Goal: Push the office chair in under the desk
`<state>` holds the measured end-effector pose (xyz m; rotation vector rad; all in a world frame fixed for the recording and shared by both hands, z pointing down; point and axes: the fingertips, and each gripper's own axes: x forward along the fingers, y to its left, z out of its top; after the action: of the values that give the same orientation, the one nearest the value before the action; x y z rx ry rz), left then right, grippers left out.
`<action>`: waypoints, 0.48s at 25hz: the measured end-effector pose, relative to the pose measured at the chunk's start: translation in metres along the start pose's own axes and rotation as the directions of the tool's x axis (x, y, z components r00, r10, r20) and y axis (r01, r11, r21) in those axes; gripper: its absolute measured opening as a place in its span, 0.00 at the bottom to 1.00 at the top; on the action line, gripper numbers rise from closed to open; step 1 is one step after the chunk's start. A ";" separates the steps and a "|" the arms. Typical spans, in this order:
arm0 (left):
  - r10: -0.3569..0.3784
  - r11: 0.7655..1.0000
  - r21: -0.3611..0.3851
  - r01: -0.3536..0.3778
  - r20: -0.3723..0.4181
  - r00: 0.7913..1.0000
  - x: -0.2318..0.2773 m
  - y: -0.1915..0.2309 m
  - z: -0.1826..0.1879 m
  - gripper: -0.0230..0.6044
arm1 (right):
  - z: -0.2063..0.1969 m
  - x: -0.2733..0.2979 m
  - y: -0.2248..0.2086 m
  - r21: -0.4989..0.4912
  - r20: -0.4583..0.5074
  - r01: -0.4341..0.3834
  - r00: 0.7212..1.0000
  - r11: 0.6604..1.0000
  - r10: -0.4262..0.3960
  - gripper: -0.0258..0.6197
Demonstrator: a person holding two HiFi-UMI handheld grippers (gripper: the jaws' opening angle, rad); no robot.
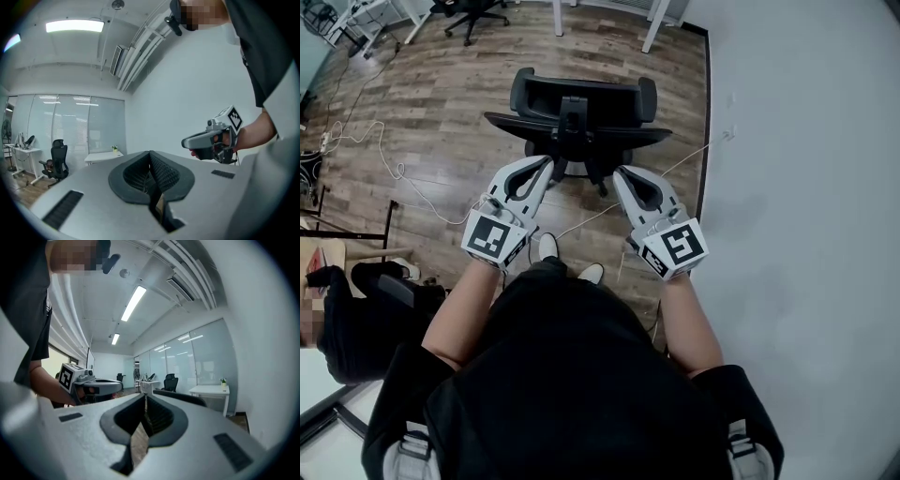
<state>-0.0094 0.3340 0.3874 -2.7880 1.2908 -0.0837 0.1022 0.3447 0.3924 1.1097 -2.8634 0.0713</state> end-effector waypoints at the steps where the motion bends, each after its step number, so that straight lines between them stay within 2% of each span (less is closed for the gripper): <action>1: 0.004 1.000 0.002 -0.004 -0.006 1.000 -0.001 0.002 -0.001 0.03 | -0.002 0.000 -0.001 0.004 -0.006 -0.002 1.000 1.000 0.002 0.05; 9: 0.004 0.999 0.035 -0.001 -0.086 0.996 0.006 0.033 -0.030 0.03 | -0.023 0.026 -0.014 0.007 -0.067 -0.004 0.998 1.000 0.004 0.05; 12: -0.021 0.998 0.060 0.029 -0.129 0.991 0.013 0.044 -0.044 0.03 | -0.034 0.040 -0.021 0.010 -0.117 0.010 0.993 1.000 -0.009 0.05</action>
<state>-0.0383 0.2938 0.4278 -2.7869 1.2563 -0.3044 0.0889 0.3046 0.4298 1.0831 -2.7574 0.1461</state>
